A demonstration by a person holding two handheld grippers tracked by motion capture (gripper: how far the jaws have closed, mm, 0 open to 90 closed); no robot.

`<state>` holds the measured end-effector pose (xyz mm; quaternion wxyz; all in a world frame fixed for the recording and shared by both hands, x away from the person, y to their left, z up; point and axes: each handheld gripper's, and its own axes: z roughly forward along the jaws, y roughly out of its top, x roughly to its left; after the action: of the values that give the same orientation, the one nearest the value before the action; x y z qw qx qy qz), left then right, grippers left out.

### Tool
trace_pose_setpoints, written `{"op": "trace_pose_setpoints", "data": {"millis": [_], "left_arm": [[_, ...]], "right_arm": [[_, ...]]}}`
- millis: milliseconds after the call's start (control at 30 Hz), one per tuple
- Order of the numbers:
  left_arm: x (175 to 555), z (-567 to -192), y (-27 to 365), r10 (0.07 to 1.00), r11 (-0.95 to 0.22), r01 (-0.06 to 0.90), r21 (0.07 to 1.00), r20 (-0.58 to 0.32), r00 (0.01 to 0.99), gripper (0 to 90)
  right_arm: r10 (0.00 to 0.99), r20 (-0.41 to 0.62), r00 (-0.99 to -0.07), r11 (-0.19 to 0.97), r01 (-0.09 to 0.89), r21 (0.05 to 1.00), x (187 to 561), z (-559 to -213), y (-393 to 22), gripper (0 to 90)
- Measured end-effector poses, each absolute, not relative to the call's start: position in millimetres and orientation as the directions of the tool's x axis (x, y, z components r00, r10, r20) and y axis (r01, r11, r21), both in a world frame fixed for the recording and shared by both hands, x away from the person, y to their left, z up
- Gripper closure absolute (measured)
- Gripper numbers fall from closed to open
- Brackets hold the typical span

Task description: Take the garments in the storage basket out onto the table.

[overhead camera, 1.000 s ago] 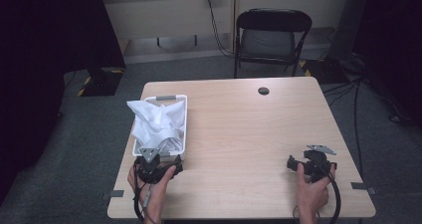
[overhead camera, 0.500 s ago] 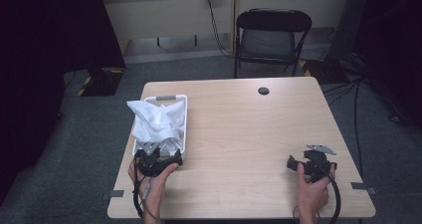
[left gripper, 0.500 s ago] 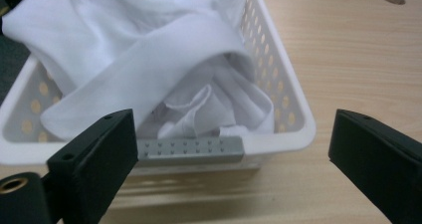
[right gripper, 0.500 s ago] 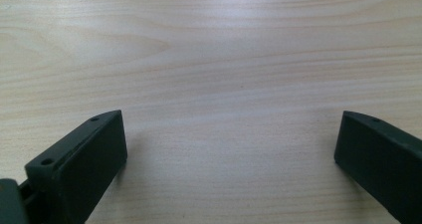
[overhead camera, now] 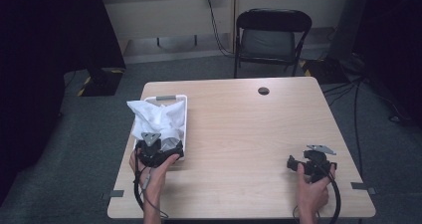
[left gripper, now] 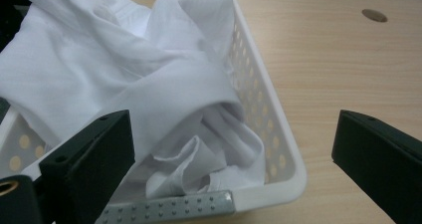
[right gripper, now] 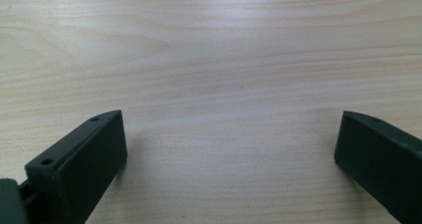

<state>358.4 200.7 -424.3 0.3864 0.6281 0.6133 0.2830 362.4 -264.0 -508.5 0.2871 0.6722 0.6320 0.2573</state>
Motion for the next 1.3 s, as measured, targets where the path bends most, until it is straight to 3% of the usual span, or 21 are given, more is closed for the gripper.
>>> {"op": "trace_pose_setpoints", "data": {"millis": [500,1300], "left_arm": [[380.7,-426.3,206.8,0.992,0.077,0.563,0.823,-0.122,0.043,3.0],[424.4,-442.0,210.7,0.995,0.053,0.696,0.716,-0.099,0.026,3.5]], "right_arm": [[0.997,-0.017,0.069,-0.036,0.702,0.712,362.4,-508.5,-264.0,0.0],[0.998,-0.017,0.062,-0.031,0.702,0.711,362.2,-508.5,-263.5,0.0]]}}
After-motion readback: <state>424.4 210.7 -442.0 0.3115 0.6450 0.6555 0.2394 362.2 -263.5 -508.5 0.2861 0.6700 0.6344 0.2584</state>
